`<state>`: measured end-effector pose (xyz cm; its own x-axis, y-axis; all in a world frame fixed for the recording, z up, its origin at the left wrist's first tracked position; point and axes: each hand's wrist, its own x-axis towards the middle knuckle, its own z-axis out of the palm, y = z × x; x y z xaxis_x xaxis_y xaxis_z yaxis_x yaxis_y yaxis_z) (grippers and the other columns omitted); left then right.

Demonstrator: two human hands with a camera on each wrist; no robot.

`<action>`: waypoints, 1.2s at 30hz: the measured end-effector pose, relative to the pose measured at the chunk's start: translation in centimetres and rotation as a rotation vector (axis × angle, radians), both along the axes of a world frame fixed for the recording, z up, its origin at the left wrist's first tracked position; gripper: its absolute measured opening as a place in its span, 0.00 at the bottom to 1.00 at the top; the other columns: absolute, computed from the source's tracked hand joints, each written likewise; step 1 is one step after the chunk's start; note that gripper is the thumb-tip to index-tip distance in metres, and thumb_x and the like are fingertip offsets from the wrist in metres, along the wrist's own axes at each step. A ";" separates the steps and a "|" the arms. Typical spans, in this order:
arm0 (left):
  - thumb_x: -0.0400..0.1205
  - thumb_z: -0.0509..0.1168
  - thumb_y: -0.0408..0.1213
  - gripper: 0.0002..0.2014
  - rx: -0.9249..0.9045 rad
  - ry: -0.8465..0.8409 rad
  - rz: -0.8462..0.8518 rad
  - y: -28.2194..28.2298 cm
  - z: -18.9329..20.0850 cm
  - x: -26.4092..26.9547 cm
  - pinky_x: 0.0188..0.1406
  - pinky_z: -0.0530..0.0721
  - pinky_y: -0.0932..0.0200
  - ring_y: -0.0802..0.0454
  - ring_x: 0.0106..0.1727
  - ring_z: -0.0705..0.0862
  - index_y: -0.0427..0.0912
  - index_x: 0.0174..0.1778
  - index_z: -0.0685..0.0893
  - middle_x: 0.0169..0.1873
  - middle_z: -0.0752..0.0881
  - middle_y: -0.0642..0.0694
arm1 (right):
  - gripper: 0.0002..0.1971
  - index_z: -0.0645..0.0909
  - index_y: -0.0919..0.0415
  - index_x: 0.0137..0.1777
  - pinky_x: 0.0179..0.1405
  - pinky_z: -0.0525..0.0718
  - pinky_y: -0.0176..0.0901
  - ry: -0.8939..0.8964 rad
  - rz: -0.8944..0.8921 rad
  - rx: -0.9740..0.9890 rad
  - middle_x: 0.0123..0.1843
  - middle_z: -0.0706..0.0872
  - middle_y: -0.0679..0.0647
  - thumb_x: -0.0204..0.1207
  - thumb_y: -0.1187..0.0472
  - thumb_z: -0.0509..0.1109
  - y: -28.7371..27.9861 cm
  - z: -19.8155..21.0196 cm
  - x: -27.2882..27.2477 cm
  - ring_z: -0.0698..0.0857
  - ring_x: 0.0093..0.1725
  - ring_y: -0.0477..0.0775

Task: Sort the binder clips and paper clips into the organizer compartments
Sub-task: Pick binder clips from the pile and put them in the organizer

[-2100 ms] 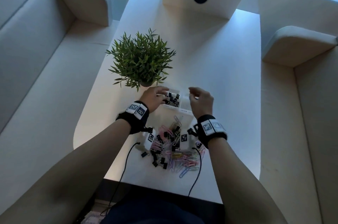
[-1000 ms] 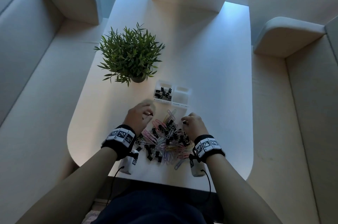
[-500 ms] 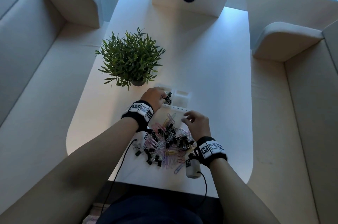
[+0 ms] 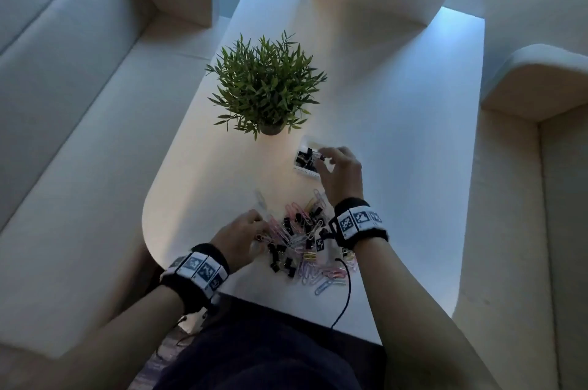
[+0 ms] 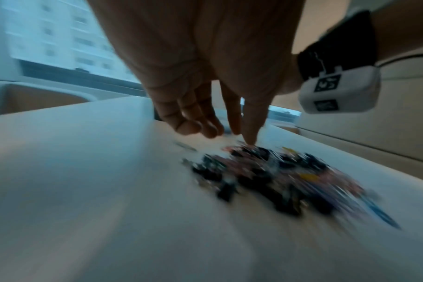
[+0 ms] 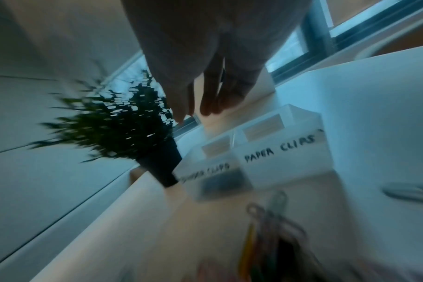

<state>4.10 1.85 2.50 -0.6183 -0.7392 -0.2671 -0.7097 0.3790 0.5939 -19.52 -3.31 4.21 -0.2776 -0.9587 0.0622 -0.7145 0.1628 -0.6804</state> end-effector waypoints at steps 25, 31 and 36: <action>0.78 0.58 0.56 0.25 -0.316 -0.268 -0.139 -1.6 -4.1 -5.3 0.67 0.72 0.37 0.40 0.73 0.71 0.53 0.71 0.69 0.75 0.70 0.42 | 0.18 0.81 0.55 0.61 0.58 0.81 0.58 0.298 0.129 0.237 0.62 0.82 0.59 0.73 0.51 0.71 15.2 -5.4 -2.0 0.79 0.61 0.60; 0.75 0.66 0.45 0.23 -0.328 -0.206 -0.131 -2.0 -3.7 -7.9 0.58 0.81 0.43 0.40 0.59 0.81 0.45 0.65 0.74 0.65 0.80 0.40 | 0.13 0.84 0.60 0.54 0.46 0.84 0.48 0.237 0.175 0.225 0.49 0.85 0.55 0.73 0.55 0.70 11.7 -4.4 -0.4 0.82 0.48 0.57; 0.74 0.65 0.35 0.18 -0.287 -0.107 -0.022 -3.4 -3.1 -9.7 0.54 0.81 0.48 0.45 0.56 0.81 0.44 0.61 0.78 0.59 0.81 0.45 | 0.04 0.82 0.64 0.41 0.34 0.86 0.54 0.222 0.160 0.327 0.40 0.82 0.58 0.73 0.65 0.66 10.5 -4.8 0.8 0.79 0.35 0.57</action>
